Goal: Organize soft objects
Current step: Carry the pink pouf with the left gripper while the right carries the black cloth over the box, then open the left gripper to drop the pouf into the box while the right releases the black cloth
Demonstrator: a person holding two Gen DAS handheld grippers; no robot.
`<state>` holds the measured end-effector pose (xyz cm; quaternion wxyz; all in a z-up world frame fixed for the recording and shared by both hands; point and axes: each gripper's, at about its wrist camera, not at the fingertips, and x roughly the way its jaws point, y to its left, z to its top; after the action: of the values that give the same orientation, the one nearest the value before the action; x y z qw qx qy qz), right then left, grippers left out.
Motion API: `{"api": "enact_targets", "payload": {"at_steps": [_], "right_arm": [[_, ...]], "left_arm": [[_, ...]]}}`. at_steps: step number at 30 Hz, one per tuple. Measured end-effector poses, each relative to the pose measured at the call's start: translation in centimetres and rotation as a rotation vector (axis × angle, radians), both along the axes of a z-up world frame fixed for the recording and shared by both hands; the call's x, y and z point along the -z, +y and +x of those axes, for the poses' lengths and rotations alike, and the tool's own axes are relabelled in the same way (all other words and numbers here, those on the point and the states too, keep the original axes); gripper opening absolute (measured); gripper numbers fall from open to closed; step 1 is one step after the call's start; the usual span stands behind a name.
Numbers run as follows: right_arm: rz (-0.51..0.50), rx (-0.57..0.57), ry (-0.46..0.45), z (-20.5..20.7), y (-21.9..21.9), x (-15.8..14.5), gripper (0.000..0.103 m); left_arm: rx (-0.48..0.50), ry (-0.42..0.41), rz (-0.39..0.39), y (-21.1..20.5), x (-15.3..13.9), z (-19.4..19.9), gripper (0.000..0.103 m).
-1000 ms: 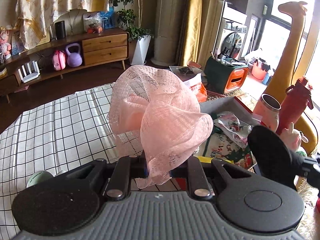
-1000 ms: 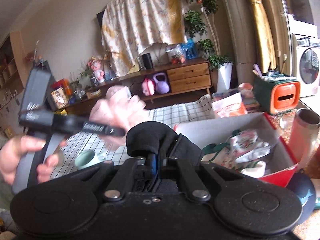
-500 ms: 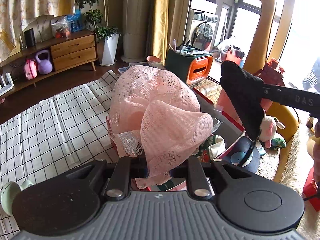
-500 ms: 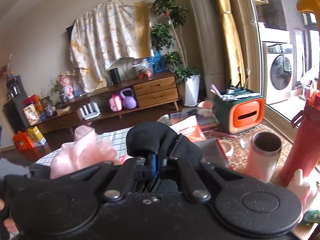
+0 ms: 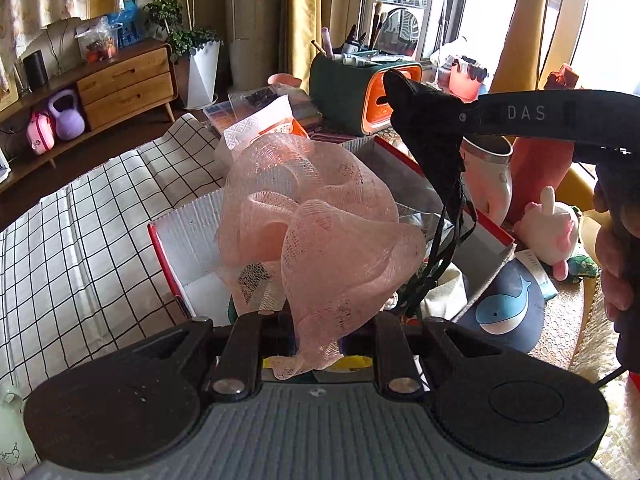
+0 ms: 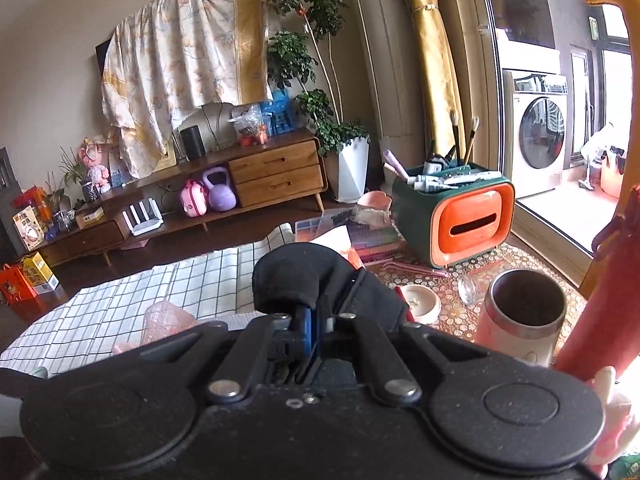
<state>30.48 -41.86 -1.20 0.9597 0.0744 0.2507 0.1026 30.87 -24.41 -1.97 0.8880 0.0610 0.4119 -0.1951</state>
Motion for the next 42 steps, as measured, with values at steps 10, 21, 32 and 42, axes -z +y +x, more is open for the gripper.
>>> {"api": "enact_targets", "payload": {"at_steps": [10, 21, 32, 42], "right_arm": [[-0.017, -0.022, 0.101, 2.0, 0.2, 4.6, 0.002], [-0.017, -0.037, 0.185, 1.6, 0.7, 6.9, 0.008], [-0.029, -0.054, 0.179, 0.6, 1.4, 5.4, 0.032], [-0.036, -0.052, 0.146, -1.8, 1.5, 3.3, 0.051]], "left_arm": [[0.028, 0.090, 0.009, -1.0, 3.8, 2.7, 0.017], [0.050, 0.126, 0.028, -1.9, 5.5, 3.4, 0.017], [0.016, 0.140, -0.020, -0.2, 4.5, 2.4, 0.030], [-0.006, 0.097, -0.072, 1.7, 2.6, 0.8, 0.082]]}}
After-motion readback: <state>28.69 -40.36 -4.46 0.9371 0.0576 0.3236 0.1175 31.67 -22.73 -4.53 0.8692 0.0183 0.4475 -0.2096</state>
